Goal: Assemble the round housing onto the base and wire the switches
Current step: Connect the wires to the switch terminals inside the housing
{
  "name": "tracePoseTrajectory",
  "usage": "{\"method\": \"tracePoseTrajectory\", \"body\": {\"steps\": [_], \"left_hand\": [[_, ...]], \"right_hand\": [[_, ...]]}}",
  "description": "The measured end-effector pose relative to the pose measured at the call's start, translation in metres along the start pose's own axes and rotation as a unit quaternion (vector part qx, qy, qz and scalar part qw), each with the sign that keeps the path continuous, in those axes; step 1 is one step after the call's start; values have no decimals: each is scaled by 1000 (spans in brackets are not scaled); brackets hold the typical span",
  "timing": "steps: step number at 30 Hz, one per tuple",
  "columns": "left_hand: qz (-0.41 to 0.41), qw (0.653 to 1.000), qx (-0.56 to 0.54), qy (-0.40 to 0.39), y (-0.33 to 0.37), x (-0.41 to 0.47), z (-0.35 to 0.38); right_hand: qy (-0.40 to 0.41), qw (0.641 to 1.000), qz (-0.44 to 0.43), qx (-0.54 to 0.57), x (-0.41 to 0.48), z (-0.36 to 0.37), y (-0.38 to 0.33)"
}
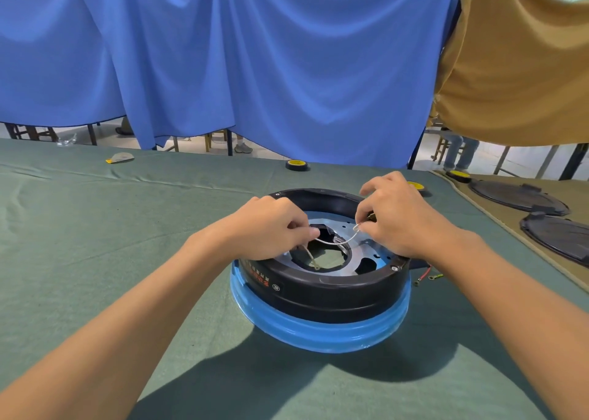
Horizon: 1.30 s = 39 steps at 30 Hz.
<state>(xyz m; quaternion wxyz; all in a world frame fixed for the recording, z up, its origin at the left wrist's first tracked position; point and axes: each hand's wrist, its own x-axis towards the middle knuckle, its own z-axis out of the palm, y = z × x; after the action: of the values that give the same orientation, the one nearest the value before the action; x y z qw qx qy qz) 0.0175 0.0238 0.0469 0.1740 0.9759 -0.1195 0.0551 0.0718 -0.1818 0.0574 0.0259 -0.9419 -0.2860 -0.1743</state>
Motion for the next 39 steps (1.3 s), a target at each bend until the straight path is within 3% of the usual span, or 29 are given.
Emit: {"method": "tracePoseTrajectory", "body": {"steps": [5,8,11,15,20,27,32,39], "left_hand": [[-10,1000,1,-11,-1,1,2],[1,999,-25,33,-3,0,3],[25,995,-21,90,0,-3,3],[47,993,42,104,19,-9,2],[90,982,108,125,75,-5,14],[24,997,64,23,120,34,48],[8,996,72,-48,114,49,45],[2,996,-13,-84,85,52,32]], "right_hand": [[-59,997,2,56,-2,-8,-2],[-128,987,26,89,-3,-8,-2],[-140,984,31,110,-5,-9,-1],[-23,981,17,191,-12,-4,4],[102,962,86,239,-22,0,42],[117,961,183,170,-47,33,93],[65,975,159,143,-52,54,98],[5,991,127,51,-48,69,81]]}}
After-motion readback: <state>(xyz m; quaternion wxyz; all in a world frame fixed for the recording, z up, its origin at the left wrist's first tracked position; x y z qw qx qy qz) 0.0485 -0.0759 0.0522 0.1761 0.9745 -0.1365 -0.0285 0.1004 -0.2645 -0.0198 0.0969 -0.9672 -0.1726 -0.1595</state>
